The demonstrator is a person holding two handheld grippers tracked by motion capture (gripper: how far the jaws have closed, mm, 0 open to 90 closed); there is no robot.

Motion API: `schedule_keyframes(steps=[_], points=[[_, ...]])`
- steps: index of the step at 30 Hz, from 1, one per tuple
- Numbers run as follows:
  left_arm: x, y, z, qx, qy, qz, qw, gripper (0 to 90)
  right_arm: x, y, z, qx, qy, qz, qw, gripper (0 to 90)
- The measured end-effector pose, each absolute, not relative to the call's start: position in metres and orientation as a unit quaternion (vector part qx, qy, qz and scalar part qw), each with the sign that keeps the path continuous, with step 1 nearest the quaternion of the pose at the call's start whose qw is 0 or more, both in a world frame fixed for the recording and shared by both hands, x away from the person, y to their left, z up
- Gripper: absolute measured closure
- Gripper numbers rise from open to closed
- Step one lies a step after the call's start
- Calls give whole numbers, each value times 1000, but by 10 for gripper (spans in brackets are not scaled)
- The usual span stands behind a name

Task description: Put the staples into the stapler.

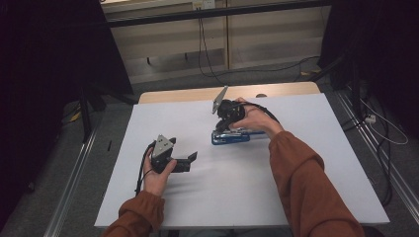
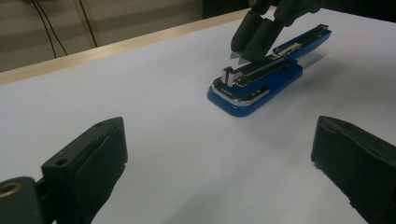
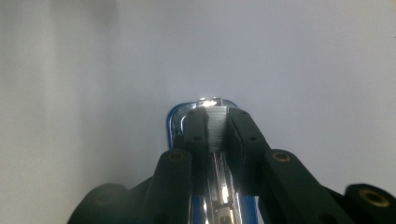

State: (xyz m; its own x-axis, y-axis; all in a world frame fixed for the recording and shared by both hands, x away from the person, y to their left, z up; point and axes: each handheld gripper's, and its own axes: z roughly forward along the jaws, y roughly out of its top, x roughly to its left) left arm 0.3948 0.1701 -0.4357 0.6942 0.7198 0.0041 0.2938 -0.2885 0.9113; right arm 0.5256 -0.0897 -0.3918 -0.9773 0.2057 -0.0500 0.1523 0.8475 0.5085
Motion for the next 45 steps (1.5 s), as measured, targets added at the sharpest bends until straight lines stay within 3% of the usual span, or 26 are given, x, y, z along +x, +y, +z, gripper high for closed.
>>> schedule_keyframes(steps=[45], points=[[395, 170, -437, 776, 327, 211, 496, 37, 529, -87, -402, 89, 966, 239, 41, 791]])
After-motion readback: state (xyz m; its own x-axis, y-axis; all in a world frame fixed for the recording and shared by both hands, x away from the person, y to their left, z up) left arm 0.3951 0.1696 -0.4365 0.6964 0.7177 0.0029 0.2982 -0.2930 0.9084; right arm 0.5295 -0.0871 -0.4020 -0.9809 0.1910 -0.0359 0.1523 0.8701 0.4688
